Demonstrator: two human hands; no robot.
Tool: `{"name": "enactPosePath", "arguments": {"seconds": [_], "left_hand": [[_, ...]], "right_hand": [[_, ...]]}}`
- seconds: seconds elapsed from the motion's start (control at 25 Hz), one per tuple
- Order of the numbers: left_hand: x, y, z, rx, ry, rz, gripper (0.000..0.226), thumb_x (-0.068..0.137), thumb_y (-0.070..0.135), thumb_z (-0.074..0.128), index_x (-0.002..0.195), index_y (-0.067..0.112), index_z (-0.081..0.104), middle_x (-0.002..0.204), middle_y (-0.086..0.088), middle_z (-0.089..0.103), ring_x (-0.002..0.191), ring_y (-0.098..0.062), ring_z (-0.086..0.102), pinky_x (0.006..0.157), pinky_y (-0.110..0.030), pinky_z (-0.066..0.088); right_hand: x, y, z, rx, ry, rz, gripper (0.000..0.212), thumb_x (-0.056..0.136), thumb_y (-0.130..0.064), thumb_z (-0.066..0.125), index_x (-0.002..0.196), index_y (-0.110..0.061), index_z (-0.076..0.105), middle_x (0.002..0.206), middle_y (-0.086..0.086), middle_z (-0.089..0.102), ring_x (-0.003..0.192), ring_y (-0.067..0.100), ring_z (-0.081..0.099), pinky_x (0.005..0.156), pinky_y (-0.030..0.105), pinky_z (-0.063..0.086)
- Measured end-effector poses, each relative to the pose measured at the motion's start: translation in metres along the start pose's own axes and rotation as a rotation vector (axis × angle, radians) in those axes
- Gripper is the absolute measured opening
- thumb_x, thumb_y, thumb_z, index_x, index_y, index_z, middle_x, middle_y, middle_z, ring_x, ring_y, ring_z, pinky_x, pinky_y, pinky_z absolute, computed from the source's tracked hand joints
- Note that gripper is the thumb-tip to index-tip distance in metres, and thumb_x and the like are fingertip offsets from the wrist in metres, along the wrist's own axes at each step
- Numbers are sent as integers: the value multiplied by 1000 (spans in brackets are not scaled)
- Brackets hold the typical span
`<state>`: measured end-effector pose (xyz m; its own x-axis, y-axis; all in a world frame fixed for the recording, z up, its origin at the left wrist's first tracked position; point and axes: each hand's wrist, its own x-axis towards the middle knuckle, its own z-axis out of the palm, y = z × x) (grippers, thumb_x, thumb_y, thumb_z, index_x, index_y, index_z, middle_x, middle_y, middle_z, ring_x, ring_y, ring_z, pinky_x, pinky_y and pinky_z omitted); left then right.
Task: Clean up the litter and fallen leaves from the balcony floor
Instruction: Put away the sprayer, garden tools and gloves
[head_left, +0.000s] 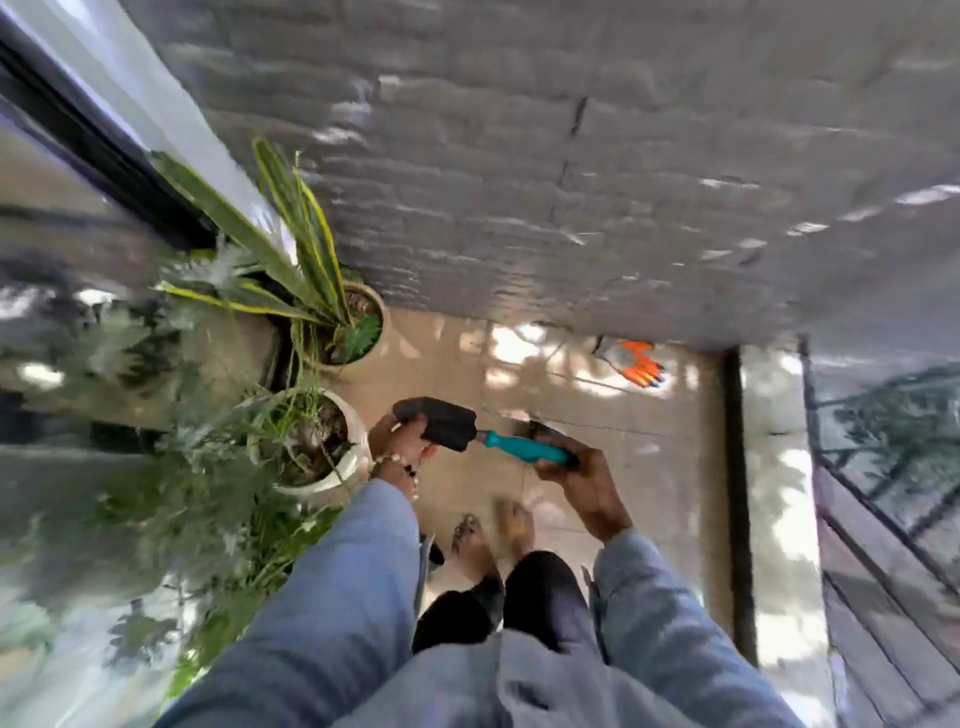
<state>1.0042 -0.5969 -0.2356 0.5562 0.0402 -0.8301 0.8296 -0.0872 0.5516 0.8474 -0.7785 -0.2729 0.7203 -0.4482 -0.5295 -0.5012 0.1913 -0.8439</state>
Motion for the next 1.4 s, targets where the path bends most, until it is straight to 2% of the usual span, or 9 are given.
{"name": "enactPosePath", "arguments": {"seconds": [0.24,0.4,0.52,0.64,0.72,1.0,1.12,1.24,1.4], "left_hand": [[-96,-63,74,235,-329,81,28,89,-12,51,73,10,56,44,1,61,34,-10,56,34,-17,45],[-169,-128,118,589,-569,114,19,80,-3,66,69,12,61,61,-7,57,51,-16,56,40,-20,48],[-232,-197,138,813,-744,217,11,91,-3,56,96,7,58,79,-12,63,68,-23,57,43,-23,53],[-286,-274,128,994,-832,295,27,94,7,57,120,12,52,101,-9,56,85,-28,59,72,-42,59],[-321,-324,113,1107,-914,289,5,97,11,52,100,14,55,96,-9,56,78,-26,61,70,-39,58],[-434,-496,51,1502,-1143,226,27,98,5,47,73,15,52,57,-3,64,46,-16,61,40,-21,51],[-471,-560,19,1701,-1295,227,26,100,5,45,76,14,49,66,-6,60,40,-10,59,38,-21,50],[-500,-612,1,1772,-1448,201,14,97,-3,47,102,3,58,52,-1,64,37,-13,60,35,-21,49],[-514,-692,-8,1963,-1551,153,19,96,0,46,103,10,61,100,-22,66,64,-25,65,55,-33,57]], "right_hand": [[-143,43,-73,449,475,27,14,86,5,61,99,3,64,76,14,61,66,21,53,61,24,50],[-246,101,-109,676,798,38,15,91,0,57,104,4,64,84,12,63,68,20,58,60,21,52],[-334,150,-116,863,1039,9,13,92,-1,57,102,3,62,84,11,62,67,18,60,56,20,52],[-424,203,-111,962,1209,45,19,93,-7,58,108,3,60,85,15,61,59,14,59,53,20,50],[-482,232,-100,1062,1327,24,13,93,-7,56,105,-3,59,81,12,60,51,9,59,48,19,48],[-673,323,-54,1534,1762,51,5,93,-16,58,88,-15,58,69,3,64,47,9,61,45,18,49],[-732,344,-18,1726,1922,-77,7,94,-16,56,88,-19,58,65,-1,65,59,13,60,55,22,49],[-769,363,12,1951,2079,-284,9,95,-14,53,87,-17,58,78,4,62,69,15,60,58,24,49],[-804,390,35,2102,2194,-524,11,95,-14,51,90,-20,57,90,5,61,79,19,58,64,28,49]]}}
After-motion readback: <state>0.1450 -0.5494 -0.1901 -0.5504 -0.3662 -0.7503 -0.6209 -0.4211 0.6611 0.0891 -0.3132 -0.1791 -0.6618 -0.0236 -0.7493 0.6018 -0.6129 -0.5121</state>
